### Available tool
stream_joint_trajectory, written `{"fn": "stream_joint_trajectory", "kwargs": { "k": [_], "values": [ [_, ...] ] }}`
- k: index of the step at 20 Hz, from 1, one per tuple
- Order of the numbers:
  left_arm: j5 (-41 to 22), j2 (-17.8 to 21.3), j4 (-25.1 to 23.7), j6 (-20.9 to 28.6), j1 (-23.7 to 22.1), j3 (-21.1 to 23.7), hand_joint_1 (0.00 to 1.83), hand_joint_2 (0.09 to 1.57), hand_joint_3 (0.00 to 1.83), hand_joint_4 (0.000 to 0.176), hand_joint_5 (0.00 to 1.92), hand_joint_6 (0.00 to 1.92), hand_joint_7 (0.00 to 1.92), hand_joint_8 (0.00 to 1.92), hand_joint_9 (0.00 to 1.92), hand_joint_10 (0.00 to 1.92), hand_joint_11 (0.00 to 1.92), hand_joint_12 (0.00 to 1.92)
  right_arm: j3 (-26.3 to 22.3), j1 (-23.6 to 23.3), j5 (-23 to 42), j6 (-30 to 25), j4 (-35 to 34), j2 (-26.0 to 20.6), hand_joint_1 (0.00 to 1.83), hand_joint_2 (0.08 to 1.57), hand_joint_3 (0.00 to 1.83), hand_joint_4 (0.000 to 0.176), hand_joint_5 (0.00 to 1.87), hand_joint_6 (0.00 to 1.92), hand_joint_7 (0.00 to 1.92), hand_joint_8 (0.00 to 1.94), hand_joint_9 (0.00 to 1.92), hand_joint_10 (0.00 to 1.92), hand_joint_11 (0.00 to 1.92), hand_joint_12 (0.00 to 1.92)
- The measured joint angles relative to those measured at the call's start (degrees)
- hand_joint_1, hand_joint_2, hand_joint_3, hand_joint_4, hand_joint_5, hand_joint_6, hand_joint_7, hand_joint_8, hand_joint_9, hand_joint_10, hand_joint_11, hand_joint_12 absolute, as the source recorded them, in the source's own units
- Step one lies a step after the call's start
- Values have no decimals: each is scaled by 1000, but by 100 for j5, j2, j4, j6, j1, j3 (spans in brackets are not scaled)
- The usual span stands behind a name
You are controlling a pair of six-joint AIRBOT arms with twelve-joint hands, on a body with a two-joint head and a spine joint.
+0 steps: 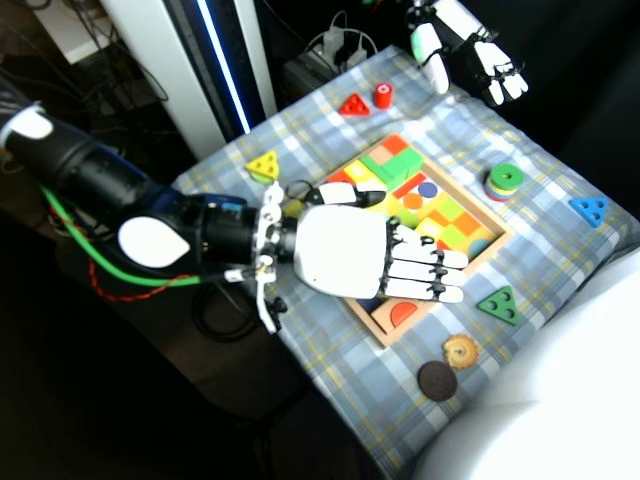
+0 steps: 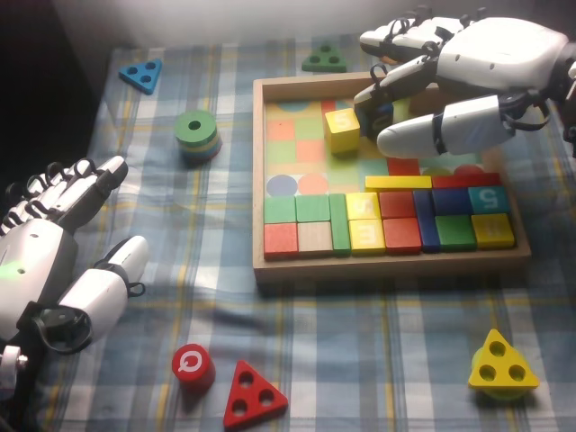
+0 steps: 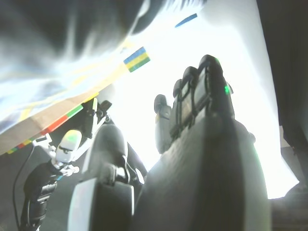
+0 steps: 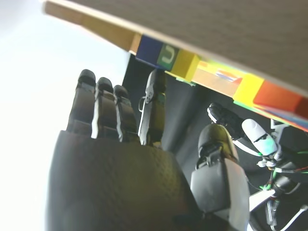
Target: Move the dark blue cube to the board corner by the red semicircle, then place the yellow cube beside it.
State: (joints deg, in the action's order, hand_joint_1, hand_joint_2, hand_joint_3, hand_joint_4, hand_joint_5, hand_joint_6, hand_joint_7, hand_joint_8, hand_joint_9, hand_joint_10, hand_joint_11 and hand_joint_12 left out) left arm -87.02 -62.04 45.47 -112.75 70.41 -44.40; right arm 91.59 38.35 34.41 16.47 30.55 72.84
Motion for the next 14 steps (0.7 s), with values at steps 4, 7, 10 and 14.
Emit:
{"fn": "stream_joint_trajectory", "kwargs": {
  "k": [4, 7, 10, 14],
  "values": [
    [0, 0, 0, 0, -2, 2, 469, 1415, 2, 86, 276, 0, 146, 0, 99, 2, 0, 0, -76, 17, -26, -85, 92, -105, 0, 1098, 0, 69, 600, 8, 0, 0, 0, 0, 0, 0],
    [0, 0, -2, 0, 0, 2, 501, 1409, 0, 71, 293, 4, 150, 1, 108, 3, 0, 0, -352, 70, -76, -87, 146, -411, 0, 1055, 0, 86, 564, 0, 0, 0, 0, 0, 0, 0],
    [0, 0, -7, 0, -2, 4, 476, 1412, 1, 62, 302, 3, 157, 1, 119, 4, 0, 0, -518, 127, -140, -85, 146, -654, 0, 999, 0, 104, 567, 1, 0, 0, 0, 0, 0, 0],
    [0, 0, 17, 0, 0, 7, 516, 1403, 0, 56, 314, 2, 161, 1, 116, 1, 0, 0, -664, 417, -79, -98, -142, -960, 0, 993, 0, 97, 564, 0, 0, 0, 0, 0, 0, 0]
  ]
}}
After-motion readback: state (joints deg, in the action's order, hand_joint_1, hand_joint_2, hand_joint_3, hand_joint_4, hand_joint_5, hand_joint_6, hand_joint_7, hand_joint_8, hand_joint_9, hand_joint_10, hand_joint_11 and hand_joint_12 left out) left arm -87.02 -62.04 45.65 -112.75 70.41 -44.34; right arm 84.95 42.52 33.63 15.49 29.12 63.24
